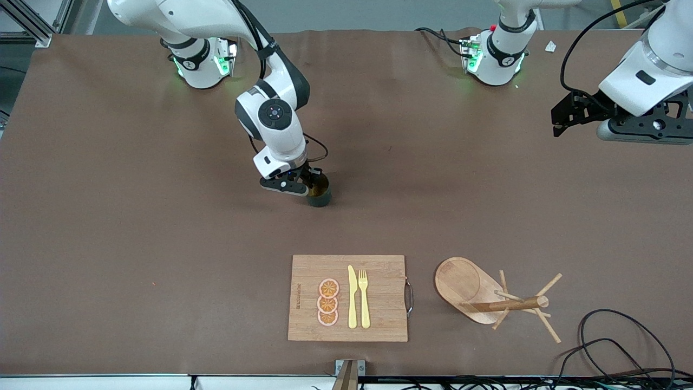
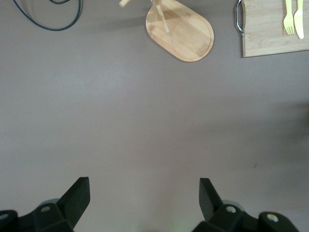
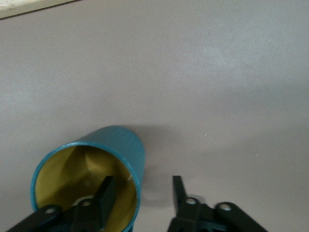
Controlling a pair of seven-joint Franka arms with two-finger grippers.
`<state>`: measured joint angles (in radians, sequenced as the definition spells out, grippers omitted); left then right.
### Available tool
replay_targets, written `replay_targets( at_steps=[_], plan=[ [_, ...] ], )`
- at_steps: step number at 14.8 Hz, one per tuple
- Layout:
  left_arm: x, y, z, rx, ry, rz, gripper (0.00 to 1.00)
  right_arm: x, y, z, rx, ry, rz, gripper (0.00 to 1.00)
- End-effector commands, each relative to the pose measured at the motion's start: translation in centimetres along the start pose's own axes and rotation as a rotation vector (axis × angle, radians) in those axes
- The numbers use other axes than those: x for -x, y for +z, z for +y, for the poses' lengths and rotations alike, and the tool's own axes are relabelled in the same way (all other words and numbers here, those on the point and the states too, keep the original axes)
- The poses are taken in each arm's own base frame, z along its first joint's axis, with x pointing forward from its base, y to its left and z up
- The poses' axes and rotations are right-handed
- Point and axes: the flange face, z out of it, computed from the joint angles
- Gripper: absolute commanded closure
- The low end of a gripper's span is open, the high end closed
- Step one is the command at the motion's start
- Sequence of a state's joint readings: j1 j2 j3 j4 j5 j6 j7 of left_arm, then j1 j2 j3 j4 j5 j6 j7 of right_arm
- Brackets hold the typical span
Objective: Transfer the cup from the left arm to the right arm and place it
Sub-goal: 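Close the right gripper on the teal mug's rim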
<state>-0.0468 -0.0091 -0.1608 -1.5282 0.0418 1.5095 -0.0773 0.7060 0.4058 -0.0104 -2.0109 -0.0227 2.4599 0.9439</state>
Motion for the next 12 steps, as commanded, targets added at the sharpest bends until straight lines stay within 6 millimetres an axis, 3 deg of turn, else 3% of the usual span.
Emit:
replay_targets(
  at_steps=[1,5,7,12],
  plan=[
    [1.5,0.0,-1.0,0.014,0.007,-0.008,0.0,0.9,0.0,-1.0,0.0,0.034,0.017,0.73],
    [1.3,0.2,-2.1,0.016,0.026,-0.01,0.0,0.9,0.0,-1.2,-0.015,0.04,0.027,0.96],
    [1.1,0.2,-3.2,0.017,0.008,-0.011,0.0,1.1,0.1,-1.3,-0.017,0.052,0.031,0.98],
    [1.1,0.1,-3.3,0.016,0.006,-0.009,0.0,0.2,-0.6,-0.4,0.008,-0.014,0.019,1.0]
  ],
)
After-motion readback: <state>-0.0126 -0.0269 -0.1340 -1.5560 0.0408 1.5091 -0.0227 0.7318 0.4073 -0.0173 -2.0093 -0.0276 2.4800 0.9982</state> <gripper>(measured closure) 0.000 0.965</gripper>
